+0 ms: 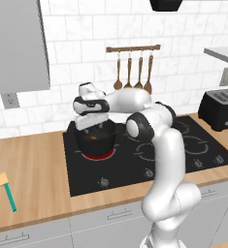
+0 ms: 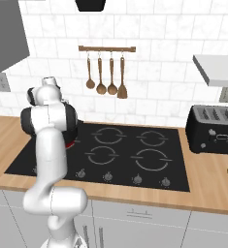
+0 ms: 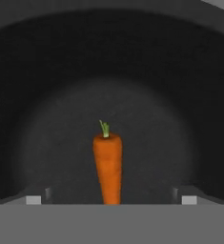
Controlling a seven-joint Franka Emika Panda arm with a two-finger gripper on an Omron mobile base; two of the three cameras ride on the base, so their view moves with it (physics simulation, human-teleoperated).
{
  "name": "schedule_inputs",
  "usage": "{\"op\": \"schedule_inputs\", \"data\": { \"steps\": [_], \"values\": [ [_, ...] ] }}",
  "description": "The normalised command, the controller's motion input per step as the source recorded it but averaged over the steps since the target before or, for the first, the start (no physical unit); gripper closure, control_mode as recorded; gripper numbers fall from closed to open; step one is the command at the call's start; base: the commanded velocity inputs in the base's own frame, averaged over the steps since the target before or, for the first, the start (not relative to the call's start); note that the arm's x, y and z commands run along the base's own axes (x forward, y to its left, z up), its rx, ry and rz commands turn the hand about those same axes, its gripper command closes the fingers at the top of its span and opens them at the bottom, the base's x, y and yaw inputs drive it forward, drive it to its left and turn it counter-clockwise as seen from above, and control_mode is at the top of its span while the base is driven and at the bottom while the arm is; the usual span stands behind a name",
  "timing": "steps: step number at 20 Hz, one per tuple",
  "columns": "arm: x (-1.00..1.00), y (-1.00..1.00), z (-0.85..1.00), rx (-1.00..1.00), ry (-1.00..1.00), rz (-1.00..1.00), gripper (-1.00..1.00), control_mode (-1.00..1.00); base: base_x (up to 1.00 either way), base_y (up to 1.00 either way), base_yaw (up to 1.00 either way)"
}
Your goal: Put the carrot and lemon in the pot. Retrieve the spatula and lightly stir the vegetables in the pot.
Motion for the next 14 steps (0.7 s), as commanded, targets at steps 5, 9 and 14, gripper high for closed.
{"op": "schedule_inputs", "data": {
  "steps": [5, 9, 14],
  "values": [
    [-0.23, -0.1, 0.74, 0.04, -0.1, -0.09, -1.0, -1.0, 0.0, 0.0, 0.0],
    [-0.65, -0.59, 0.69, 0.01, -0.04, -0.12, -1.0, -1.0, 0.0, 0.0, 0.0],
    [-1.0, -1.0, 0.51, 0.05, -0.18, -0.14, -1.0, -1.0, 0.0, 0.0, 0.0]
  ]
}}
